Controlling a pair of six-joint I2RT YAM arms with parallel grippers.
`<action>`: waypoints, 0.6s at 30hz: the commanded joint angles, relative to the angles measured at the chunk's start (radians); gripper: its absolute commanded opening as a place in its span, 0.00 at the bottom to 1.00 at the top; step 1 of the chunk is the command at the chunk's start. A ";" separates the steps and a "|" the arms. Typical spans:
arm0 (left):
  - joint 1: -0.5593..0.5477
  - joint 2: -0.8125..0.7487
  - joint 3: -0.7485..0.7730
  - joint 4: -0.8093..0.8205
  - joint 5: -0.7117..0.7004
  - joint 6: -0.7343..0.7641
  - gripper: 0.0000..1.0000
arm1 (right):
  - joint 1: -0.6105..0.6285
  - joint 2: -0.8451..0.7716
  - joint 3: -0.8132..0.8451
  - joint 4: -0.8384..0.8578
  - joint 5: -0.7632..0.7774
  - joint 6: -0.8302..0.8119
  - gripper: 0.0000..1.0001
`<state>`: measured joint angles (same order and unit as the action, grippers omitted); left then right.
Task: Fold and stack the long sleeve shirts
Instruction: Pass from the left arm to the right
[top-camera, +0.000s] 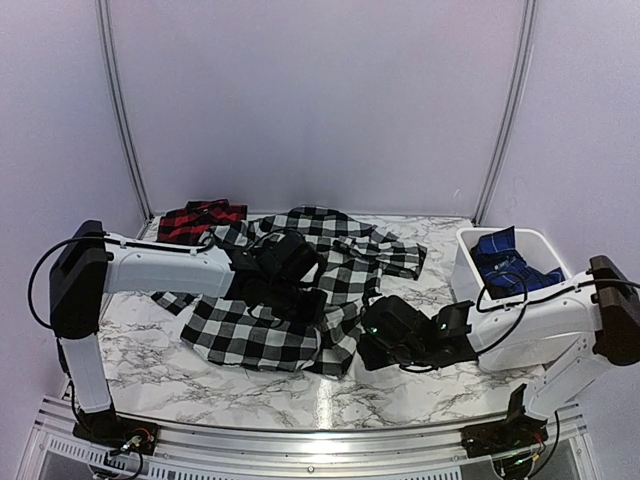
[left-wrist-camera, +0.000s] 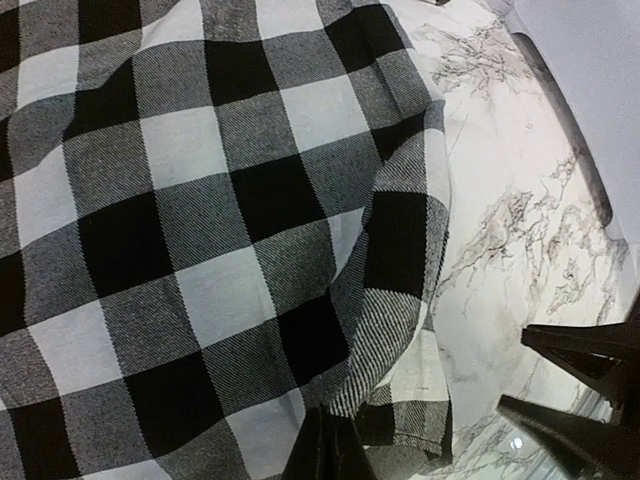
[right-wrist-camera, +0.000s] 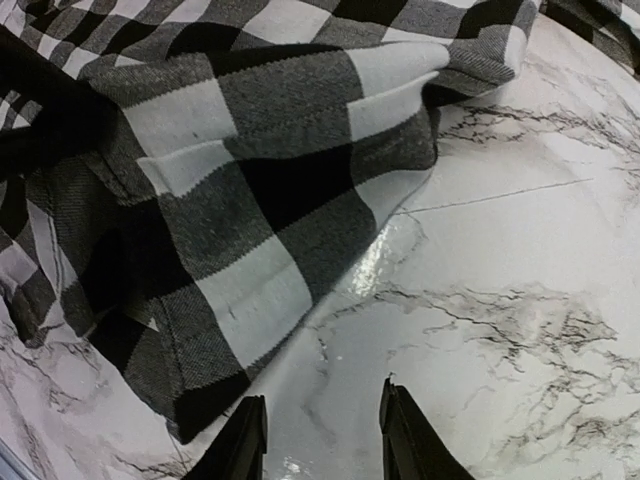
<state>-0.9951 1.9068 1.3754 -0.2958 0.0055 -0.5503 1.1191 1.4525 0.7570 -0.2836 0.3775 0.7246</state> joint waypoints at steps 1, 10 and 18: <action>0.004 -0.036 -0.019 0.078 0.167 0.004 0.00 | 0.033 0.050 0.056 0.132 0.015 -0.050 0.42; 0.015 -0.053 -0.054 0.156 0.301 -0.039 0.00 | 0.053 0.147 0.104 0.198 0.061 -0.055 0.53; 0.029 -0.058 -0.077 0.197 0.357 -0.067 0.00 | 0.077 0.172 0.124 0.207 0.111 -0.028 0.53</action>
<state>-0.9749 1.8900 1.3140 -0.1493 0.3138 -0.6010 1.1728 1.6115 0.8337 -0.1043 0.4351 0.6815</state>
